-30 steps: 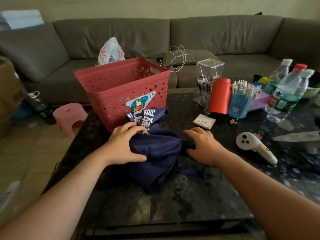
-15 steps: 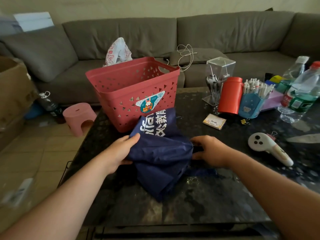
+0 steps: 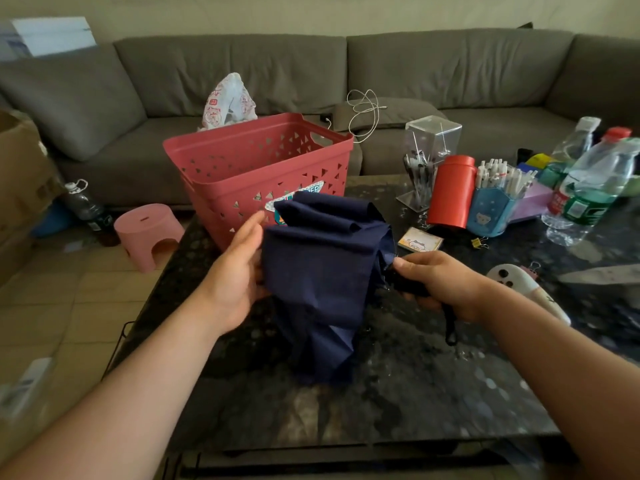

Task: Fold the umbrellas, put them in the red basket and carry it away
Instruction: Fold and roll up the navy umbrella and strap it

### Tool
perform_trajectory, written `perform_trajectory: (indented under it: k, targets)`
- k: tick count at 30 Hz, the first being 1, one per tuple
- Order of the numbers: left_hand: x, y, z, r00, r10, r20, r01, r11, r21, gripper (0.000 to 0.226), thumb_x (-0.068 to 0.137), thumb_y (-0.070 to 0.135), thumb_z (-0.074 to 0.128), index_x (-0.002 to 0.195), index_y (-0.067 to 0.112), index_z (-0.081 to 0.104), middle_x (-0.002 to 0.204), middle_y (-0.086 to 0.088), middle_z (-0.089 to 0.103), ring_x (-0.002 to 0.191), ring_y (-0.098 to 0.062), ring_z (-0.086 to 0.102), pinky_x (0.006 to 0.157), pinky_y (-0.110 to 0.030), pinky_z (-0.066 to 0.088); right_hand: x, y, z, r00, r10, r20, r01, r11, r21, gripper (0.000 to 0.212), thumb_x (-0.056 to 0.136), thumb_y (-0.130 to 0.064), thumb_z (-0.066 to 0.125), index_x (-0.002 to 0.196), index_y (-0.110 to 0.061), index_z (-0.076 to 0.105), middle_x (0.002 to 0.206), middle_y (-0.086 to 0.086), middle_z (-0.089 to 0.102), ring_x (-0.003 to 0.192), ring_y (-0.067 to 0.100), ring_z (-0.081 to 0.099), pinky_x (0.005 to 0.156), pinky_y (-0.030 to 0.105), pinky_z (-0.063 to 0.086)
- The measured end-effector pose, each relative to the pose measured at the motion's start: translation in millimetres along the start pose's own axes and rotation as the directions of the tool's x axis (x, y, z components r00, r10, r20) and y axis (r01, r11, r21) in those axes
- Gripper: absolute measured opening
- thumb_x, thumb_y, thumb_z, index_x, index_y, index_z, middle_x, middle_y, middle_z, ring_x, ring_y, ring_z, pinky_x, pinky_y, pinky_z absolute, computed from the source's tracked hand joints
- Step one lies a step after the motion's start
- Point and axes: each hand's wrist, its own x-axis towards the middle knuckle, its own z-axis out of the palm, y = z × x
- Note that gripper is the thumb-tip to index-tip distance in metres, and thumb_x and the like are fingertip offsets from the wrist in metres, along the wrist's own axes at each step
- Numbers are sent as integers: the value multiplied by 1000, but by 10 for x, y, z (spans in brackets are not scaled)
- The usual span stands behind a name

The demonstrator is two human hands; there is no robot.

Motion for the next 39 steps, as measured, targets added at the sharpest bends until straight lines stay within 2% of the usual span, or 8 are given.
perform_trajectory:
  k: [10,14,16,22,26,30,34,39]
  targets:
    - [-75,-145,71,978,180,110,-202,948,247,80,96,17,69,161,45,30,157,13,49,138,1,53,113,-28,45,82,164,-116,969,223,111,-241,951,193,26,107,-45,48,99,-33,69,74,13,59,40,12,30,39,15,25]
    - [-39,-146,22,880,467,-82,-288,665,689,16,98,35,72,106,31,60,102,5,64,84,-2,60,81,-32,55,88,157,-158,968,220,123,-245,936,252,40,108,-47,45,80,-39,73,71,10,57,38,9,29,42,15,20]
    - [-72,-146,44,881,472,-25,-306,610,731,37,94,55,63,83,21,57,74,5,61,68,-7,55,70,-37,49,85,146,-157,967,228,114,-252,925,284,41,107,-48,46,80,-38,75,70,8,58,38,8,30,42,15,20]
    - [-190,-293,260,942,92,322,-285,723,629,64,81,16,88,126,49,59,124,8,64,105,-10,72,91,-30,60,167,222,-181,954,284,95,-298,878,374,30,103,-52,53,97,-23,57,72,9,56,38,8,31,37,15,24]
    - [-145,-331,384,977,213,20,-199,870,452,57,82,-3,82,113,38,57,104,0,57,80,-15,70,84,-34,59,200,228,-174,950,291,115,-312,857,410,31,103,-52,53,99,-21,55,72,8,55,38,7,31,37,15,24]
    - [-67,-362,446,959,-63,-277,109,982,157,42,86,14,84,114,21,53,110,-10,68,97,-27,71,92,-46,60,187,224,-173,947,292,132,-320,848,422,31,103,-53,52,100,-22,57,72,8,54,37,7,30,38,15,22]
    - [-67,-356,520,943,-307,-128,305,952,-39,15,96,13,75,107,12,65,86,-4,76,70,-19,71,57,-28,50,185,207,-137,948,294,121,-317,846,429,30,104,-52,51,102,-22,57,72,8,55,37,7,32,36,16,23]
    - [-159,-258,562,971,-232,65,234,971,-39,9,102,6,62,104,10,70,87,-2,73,76,-14,73,66,-23,58,200,247,-126,949,295,106,-311,837,451,23,105,-48,52,103,-27,60,74,10,59,43,10,37,39,17,29]
